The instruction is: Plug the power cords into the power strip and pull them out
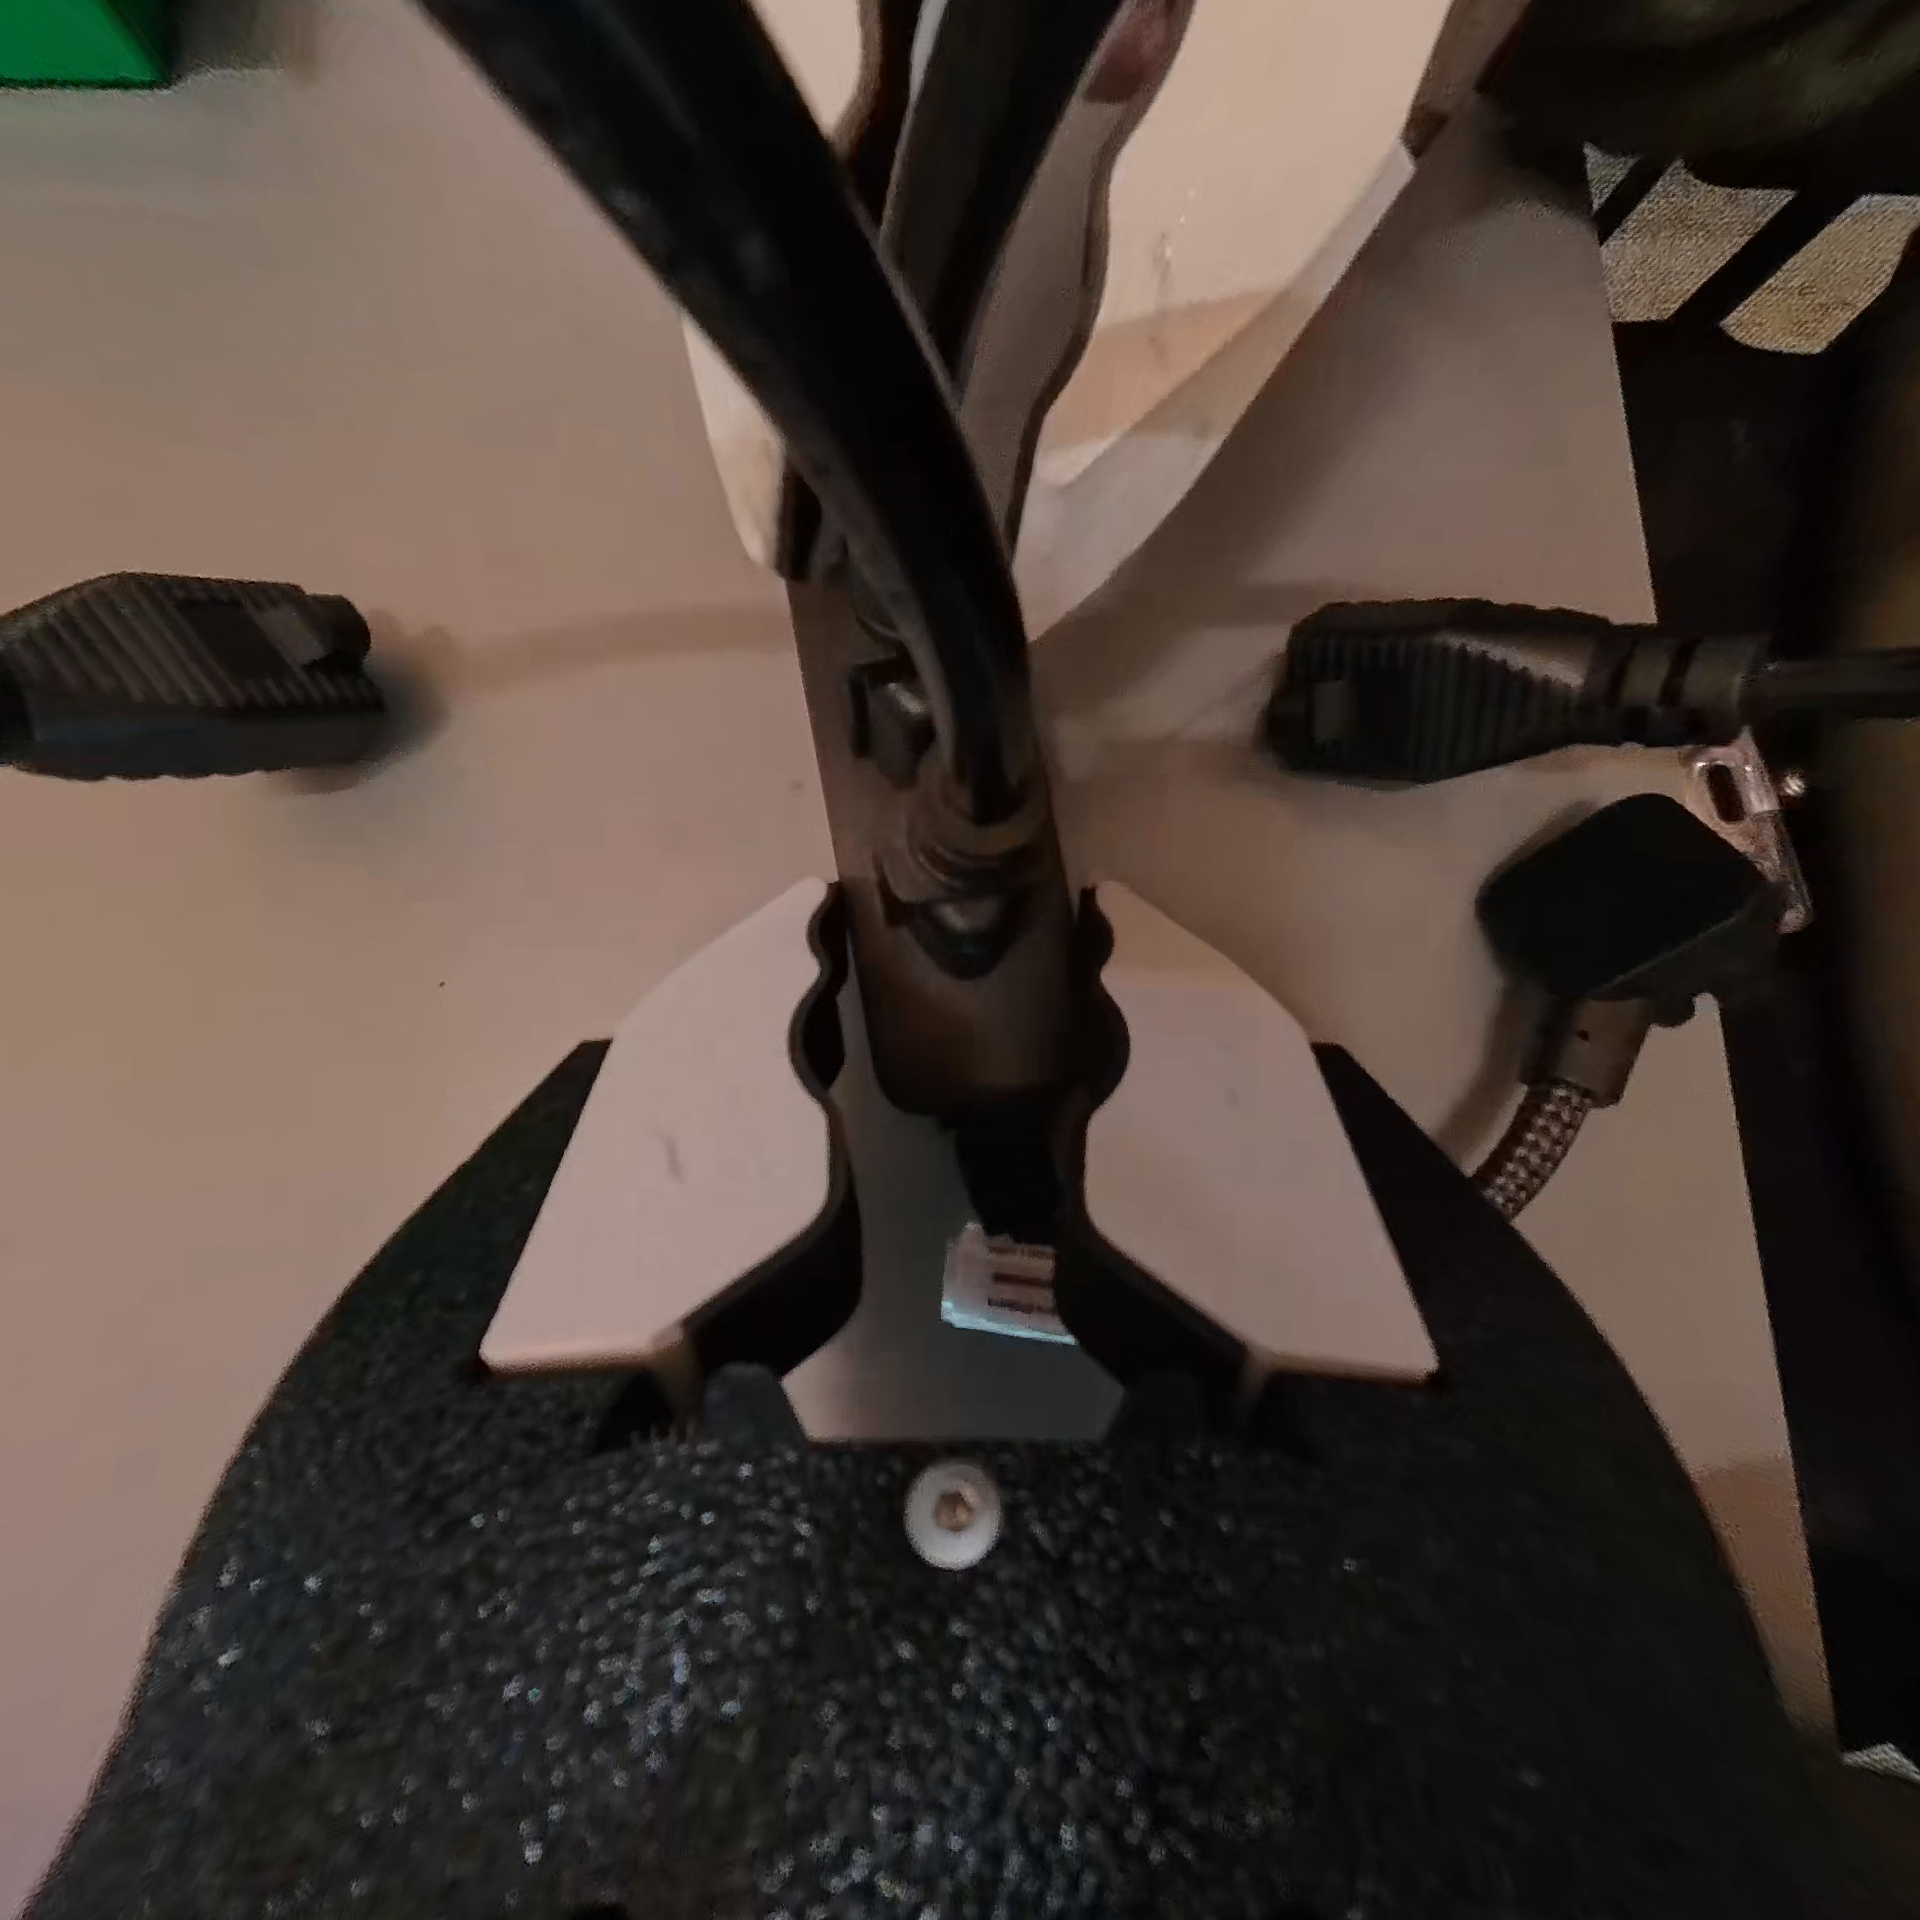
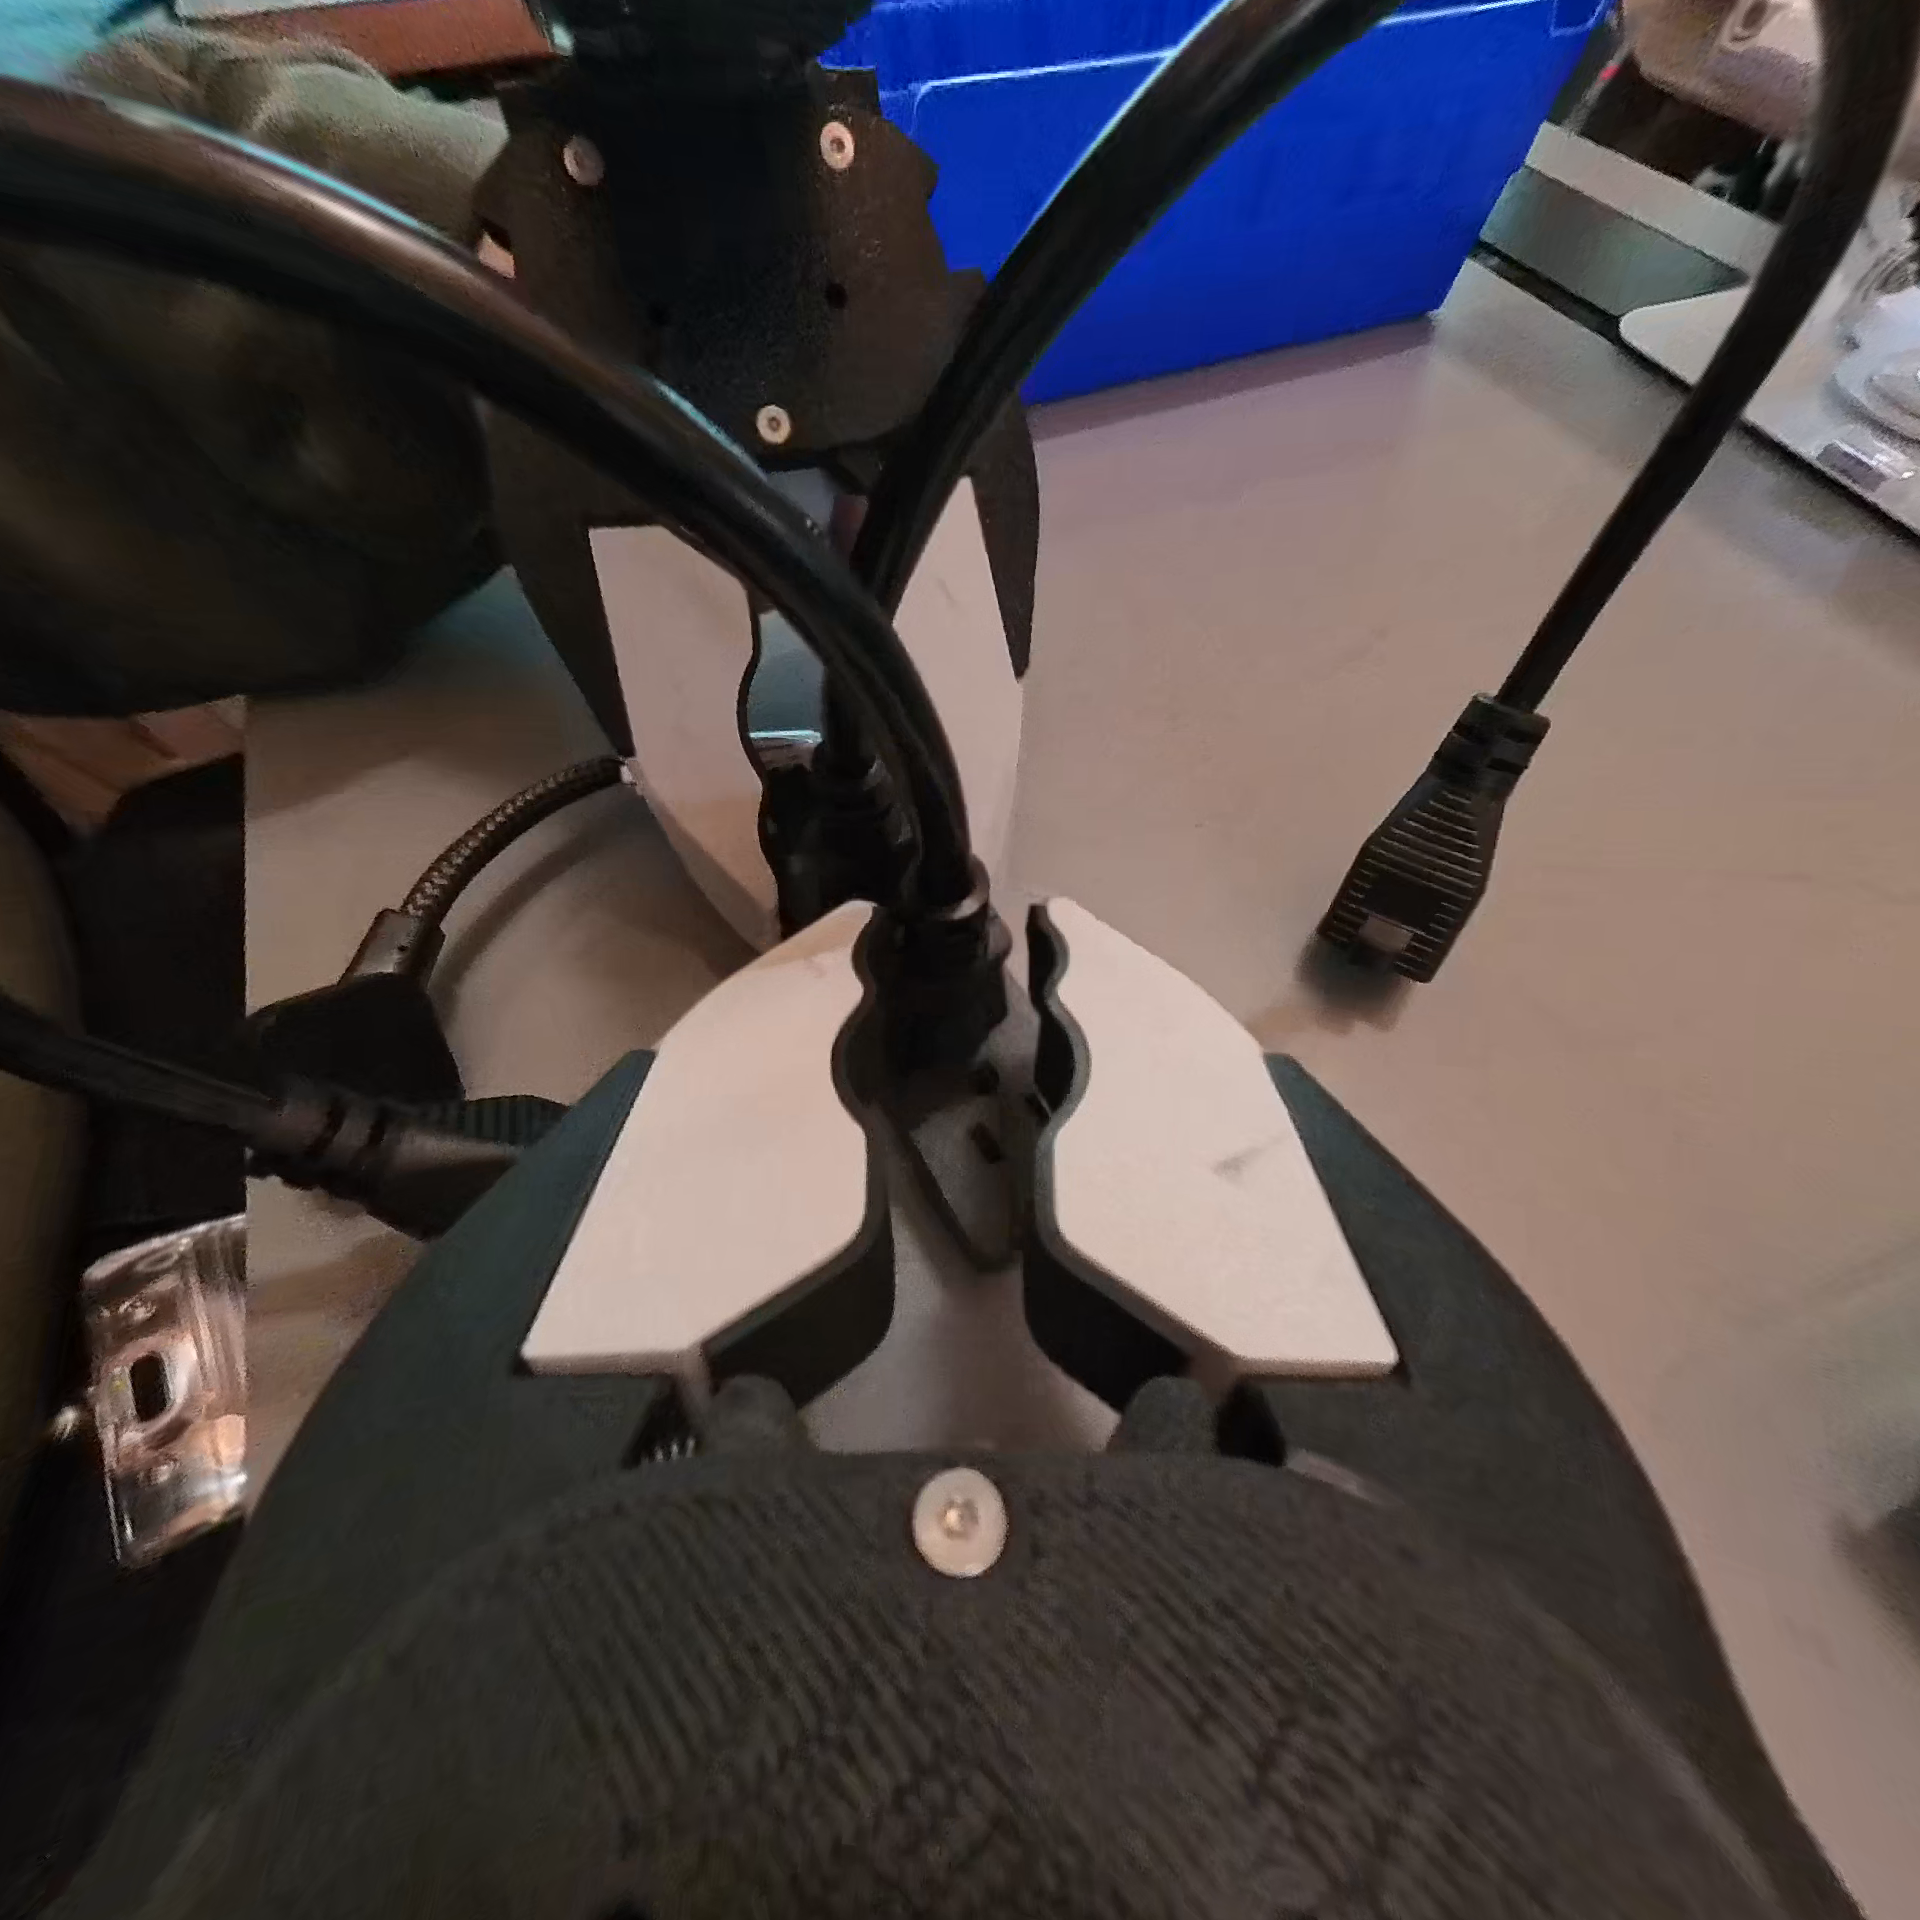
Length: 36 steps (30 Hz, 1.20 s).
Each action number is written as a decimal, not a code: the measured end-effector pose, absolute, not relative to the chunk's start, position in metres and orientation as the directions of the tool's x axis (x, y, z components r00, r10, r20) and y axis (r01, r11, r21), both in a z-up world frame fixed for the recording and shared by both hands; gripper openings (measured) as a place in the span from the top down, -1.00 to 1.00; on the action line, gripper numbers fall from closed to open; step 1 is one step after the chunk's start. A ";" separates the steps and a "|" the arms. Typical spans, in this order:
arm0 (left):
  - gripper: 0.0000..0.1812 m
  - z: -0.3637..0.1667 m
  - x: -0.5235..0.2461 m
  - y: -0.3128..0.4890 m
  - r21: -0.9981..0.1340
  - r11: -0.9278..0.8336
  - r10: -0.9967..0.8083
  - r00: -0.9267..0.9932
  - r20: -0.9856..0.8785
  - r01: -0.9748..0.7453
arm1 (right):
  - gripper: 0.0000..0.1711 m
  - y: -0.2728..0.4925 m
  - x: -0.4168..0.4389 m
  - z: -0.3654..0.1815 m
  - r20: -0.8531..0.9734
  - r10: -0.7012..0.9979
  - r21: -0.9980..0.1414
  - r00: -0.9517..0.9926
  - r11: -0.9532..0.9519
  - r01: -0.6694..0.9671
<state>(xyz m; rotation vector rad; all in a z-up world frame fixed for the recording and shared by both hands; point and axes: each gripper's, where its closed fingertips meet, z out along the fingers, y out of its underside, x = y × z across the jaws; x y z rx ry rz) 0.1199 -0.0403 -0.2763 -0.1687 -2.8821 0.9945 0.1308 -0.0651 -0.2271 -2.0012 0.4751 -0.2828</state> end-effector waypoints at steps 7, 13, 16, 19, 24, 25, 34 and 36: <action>0.54 -0.276 0.121 -0.039 -0.568 0.816 0.152 -0.988 0.028 0.109 | 0.76 -0.062 0.127 -0.229 0.088 -0.415 -0.853 0.906 -0.500 -0.147; 0.57 -0.269 0.122 -0.029 -0.507 0.859 0.078 -0.997 -0.004 0.069 | 0.76 -0.062 0.126 -0.229 0.070 -0.445 -0.849 0.893 -0.496 -0.181; 0.58 -0.268 0.120 -0.022 -0.443 0.895 0.062 -0.998 -0.008 0.059 | 0.76 -0.059 0.124 -0.229 0.070 -0.452 -0.844 0.889 -0.501 -0.189; 0.64 -0.259 0.122 -0.027 -0.426 0.902 0.050 -0.997 -0.059 0.071 | 0.76 -0.057 0.123 -0.229 0.072 -0.450 -0.842 0.890 -0.505 -0.188; 0.73 -0.259 0.117 -0.030 -0.388 0.922 0.005 -1.000 0.006 0.002 | 0.76 -0.058 0.121 -0.229 0.079 -0.420 -0.840 0.904 -0.516 -0.167; 0.77 -0.263 0.117 -0.026 -0.349 0.937 -0.001 -1.000 -0.003 0.000 | 0.76 -0.058 0.121 -0.229 0.085 -0.412 -0.838 0.907 -0.522 -0.158; 0.74 -0.265 0.118 -0.032 -0.335 0.942 -0.016 -0.999 -0.047 0.000 | 0.78 -0.064 0.120 -0.222 0.046 -0.349 -0.872 0.936 -0.472 -0.134; 0.62 -0.264 0.112 -0.034 -0.335 0.942 -0.010 -1.000 -0.015 -0.005 | 0.79 -0.062 0.121 -0.228 0.045 -0.339 -0.865 0.940 -0.484 -0.133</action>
